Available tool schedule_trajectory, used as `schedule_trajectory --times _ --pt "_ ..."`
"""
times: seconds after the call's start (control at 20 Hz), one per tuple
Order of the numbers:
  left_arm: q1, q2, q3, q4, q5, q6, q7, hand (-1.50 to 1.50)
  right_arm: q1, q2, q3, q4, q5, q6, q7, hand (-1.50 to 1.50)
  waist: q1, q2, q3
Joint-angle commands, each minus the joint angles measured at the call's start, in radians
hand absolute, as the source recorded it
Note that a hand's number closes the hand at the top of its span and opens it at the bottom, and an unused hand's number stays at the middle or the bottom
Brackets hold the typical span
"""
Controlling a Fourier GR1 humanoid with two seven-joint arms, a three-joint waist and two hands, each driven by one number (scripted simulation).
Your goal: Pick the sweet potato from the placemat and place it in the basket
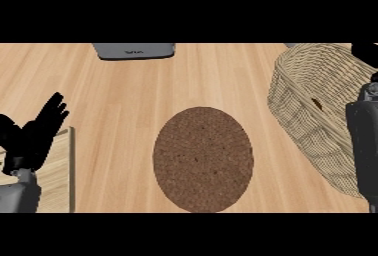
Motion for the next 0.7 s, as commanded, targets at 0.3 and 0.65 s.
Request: schedule_trajectory --times 0.3,0.65 --pt "-0.006 0.017 0.033 0.000 0.014 0.005 0.019 0.00 0.394 0.164 -0.093 -0.654 -0.110 0.095 0.066 -1.50 -0.036 -0.006 0.000" --pt "-0.006 -0.020 0.013 0.023 -0.017 0.033 -0.021 0.00 0.829 0.269 0.028 -1.043 -0.249 0.186 -0.012 -1.50 -0.023 0.007 0.000"
